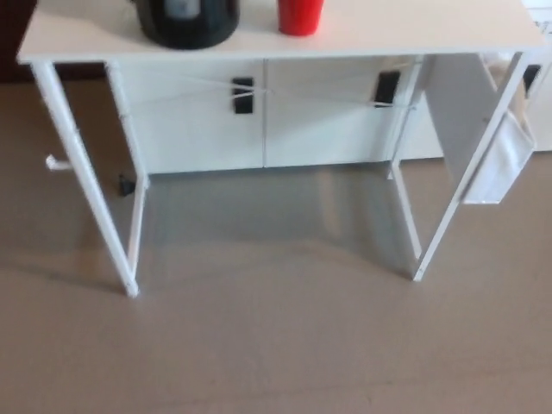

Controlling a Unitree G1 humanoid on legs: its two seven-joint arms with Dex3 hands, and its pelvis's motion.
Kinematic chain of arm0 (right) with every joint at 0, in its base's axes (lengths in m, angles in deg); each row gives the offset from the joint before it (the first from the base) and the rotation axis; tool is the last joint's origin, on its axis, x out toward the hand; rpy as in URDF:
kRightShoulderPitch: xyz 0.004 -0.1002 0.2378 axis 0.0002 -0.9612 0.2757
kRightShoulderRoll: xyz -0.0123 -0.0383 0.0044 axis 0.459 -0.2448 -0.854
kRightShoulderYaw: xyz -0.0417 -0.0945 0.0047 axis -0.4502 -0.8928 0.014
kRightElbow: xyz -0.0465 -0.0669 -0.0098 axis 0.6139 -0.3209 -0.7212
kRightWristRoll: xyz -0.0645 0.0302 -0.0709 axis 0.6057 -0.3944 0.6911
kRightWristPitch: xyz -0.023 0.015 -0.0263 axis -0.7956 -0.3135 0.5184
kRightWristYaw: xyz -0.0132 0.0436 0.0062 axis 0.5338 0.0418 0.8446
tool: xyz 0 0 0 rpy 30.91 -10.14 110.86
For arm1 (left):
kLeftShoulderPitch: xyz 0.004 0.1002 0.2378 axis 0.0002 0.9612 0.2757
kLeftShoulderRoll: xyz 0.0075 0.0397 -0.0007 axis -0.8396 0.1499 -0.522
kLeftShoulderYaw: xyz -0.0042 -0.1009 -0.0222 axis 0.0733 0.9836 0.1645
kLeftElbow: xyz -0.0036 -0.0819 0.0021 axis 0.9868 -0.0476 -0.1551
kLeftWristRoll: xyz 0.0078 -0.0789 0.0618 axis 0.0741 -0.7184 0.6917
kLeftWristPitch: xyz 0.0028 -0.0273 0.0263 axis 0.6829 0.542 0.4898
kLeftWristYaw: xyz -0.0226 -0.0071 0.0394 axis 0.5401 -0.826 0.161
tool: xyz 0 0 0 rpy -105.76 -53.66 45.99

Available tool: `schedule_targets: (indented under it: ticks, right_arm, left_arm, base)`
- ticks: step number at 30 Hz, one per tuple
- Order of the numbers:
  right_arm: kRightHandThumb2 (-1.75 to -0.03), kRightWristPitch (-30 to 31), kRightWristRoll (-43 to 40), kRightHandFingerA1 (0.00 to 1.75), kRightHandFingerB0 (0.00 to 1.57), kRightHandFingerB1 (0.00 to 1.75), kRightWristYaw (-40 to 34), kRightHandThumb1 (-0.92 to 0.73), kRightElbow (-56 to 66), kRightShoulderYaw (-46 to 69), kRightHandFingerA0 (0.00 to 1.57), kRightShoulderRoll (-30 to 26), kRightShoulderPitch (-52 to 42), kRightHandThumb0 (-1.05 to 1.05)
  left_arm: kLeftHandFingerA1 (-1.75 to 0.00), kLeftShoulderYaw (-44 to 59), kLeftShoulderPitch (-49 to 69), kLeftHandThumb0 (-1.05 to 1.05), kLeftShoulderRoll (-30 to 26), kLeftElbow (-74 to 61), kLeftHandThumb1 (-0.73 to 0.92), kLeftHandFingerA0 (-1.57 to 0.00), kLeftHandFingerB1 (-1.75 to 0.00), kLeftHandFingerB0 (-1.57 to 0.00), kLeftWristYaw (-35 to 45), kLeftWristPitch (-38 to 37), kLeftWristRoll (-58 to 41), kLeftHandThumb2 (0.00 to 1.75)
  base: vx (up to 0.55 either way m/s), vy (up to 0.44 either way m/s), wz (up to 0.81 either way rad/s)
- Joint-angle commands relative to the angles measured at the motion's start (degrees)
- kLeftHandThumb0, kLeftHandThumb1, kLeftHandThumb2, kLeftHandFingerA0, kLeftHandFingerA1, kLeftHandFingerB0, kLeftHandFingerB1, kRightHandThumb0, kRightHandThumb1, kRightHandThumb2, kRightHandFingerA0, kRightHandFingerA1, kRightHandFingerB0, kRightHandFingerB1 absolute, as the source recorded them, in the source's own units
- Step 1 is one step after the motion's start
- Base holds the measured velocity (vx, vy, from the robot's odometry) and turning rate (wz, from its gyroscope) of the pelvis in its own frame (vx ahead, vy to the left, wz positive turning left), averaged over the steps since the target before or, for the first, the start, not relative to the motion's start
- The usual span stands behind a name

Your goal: The robot walk towards a table in front and uses its left hand to pick up the pot from the base and pour water to the cup on the right hand side

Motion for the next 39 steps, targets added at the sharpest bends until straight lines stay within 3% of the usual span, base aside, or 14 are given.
schedule_targets:
  ticks: [1, 5, 8, 9, 14, 15, 17, 19, 24, 25, 26, 28, 29, 39]
  right_arm:
    - [-0.59, -0.9, 0.2, 0.51, 0.35, 0.4, -0.3, -0.54, 0.0, 0.1, 0.52, -0.3, -0.9, -0.18]
    - [-0.58, -0.3, -0.6, 0.49, 0.36, 0.39, -0.1, -0.55, 0.6, 0.7, 0.51, 0.5, -1.5, -0.16]
    - [-0.86, -1.1, -0.3, 0.62, 0.22, 0.52, 1.2, -0.39, 0.1, 0.5, 0.42, 0.4, -2.2, -0.08]
    - [-0.57, -1.1, -0.1, 0.49, 0.36, 0.38, 0.5, -0.57, -0.3, 0.5, 0.5, 0.4, -2.2, -0.12]
    - [-0.57, -1.5, -0.1, 0.52, 0.35, 0.39, 0.2, -0.53, -1.9, 1.0, 0.53, 0.5, -1.6, -0.12]
    - [-0.85, -2.0, -0.1, 0.64, 0.24, 0.52, 0.7, -0.38, -2.5, 1.0, 0.46, 0.6, -1.8, -0.07]
    - [-0.85, -2.3, -0.3, 0.63, 0.23, 0.52, 1.1, -0.39, -2.9, 1.2, 0.44, 0.7, -1.7, -0.06]
    - [-0.57, -2.8, -0.1, 0.5, 0.36, 0.39, 0.8, -0.55, -3.8, 1.4, 0.52, 0.8, -1.3, -0.13]
    - [-0.58, -3.4, -0.1, 0.51, 0.35, 0.4, 1.0, -0.5, -5.6, 1.5, 0.5, 0.6, -0.4, -0.17]
    - [-0.84, -3.4, -0.5, 0.62, 0.24, 0.52, 2.0, -0.37, -5.5, 1.8, 0.43, 0.5, -0.6, -0.09]
    - [-0.59, -3.4, -0.2, 0.49, 0.35, 0.39, 1.7, -0.51, -5.6, 1.6, 0.5, 0.4, -0.5, -0.17]
    - [-0.85, -3.4, -0.1, 0.62, 0.22, 0.52, 1.4, -0.39, -5.1, 1.5, 0.42, 0.7, -0.5, -0.07]
    - [-0.57, -3.5, -0.1, 0.49, 0.36, 0.39, 1.3, -0.56, -5.0, 1.5, 0.51, 0.7, -0.5, -0.13]
    - [-0.57, -2.6, -0.4, 0.49, 0.36, 0.38, 0.3, -0.6, -3.5, 1.6, 0.51, 1.3, -0.6, -0.1]
  left_arm:
    - [-0.4, 0.1, 0.7, -0.14, -0.7, 1.3, 0.53, -0.55, -0.37, -0.42, 0.6, -1.6, 0.2, 0.57]
    - [-0.39, 0.4, 0.7, -0.13, -1.0, 1.5, 0.54, -0.54, -0.37, -0.41, 0.6, -1.0, 0.0, 0.58]
    - [-0.39, 0.9, 1.6, -0.11, -1.1, 1.2, 0.54, -0.52, -0.36, -0.4, 2.3, -1.6, -0.6, 0.57]
    - [-0.39, 0.4, 2.3, -0.15, -1.4, 0.6, 0.55, -0.5, -0.36, -0.38, 2.5, -1.9, 0.0, 0.59]
    - [-0.4, 1.2, 2.1, -0.1, -1.7, 0.4, 0.54, -0.53, -0.36, -0.38, 3.2, -1.0, -0.8, 0.57]
    - [-0.4, 1.5, 2.1, -0.14, -2.1, 1.2, 0.53, -0.54, -0.37, -0.38, 3.7, -1.4, -1.0, 0.58]
    - [-0.39, 1.6, 1.7, -0.11, -2.4, 2.0, 0.57, -0.57, -0.35, -0.39, 3.9, -1.7, -0.8, 0.57]
    - [-0.41, 1.7, 1.3, -0.15, -2.5, 2.4, 0.54, -0.54, -0.37, -0.38, 4.0, -1.7, -0.7, 0.59]
    - [-0.4, 2.8, 1.2, -0.13, -2.2, 1.2, 0.54, -0.53, -0.37, -0.38, 4.5, -1.0, -1.6, 0.58]
    - [-0.4, 2.7, 1.4, -0.11, -2.1, 0.2, 0.56, -0.57, -0.36, -0.4, 4.7, -0.4, -1.6, 0.57]
    - [-0.4, 2.9, 1.2, -0.11, -2.1, 0.4, 0.56, -0.59, -0.36, -0.4, 4.7, -0.3, -1.7, 0.56]
    - [-0.41, 3.5, 0.1, -0.14, -2.5, 2.3, 0.54, -0.54, -0.37, -0.38, 4.6, -0.4, -1.7, 0.58]
    - [-0.41, 3.7, -0.2, -0.17, -2.7, 2.8, 0.55, -0.54, -0.38, -0.38, 4.8, -0.4, -1.8, 0.6]
    - [-0.4, 5.7, -1.7, -0.12, -3.7, 3.4, 0.59, -0.52, -0.37, -0.36, 6.6, 2.2, -3.6, 0.6]
  base:
    - [0.34, 0.119, 0.01]
    - [0.31, 0.05, 0.11]
    - [0.4, -0.075, 0.2]
    - [0.49, -0.121, 0.21]
    - [0.65, 0.019, 0.2]
    - [0.64, 0.073, 0.1]
    - [0.34, -0.098, 0.03]
    - [0.29, -0.06, -0.14]
    - [0.32, 0.073, -0.25]
    - [0.38, 0.159, -0.07]
    - [0.52, 0.061, 0.46]
    - [0.37, 0.203, -0.61]
    - [0.29, 0.213, 0.04]
    - [0.16, 0.073, 0.05]
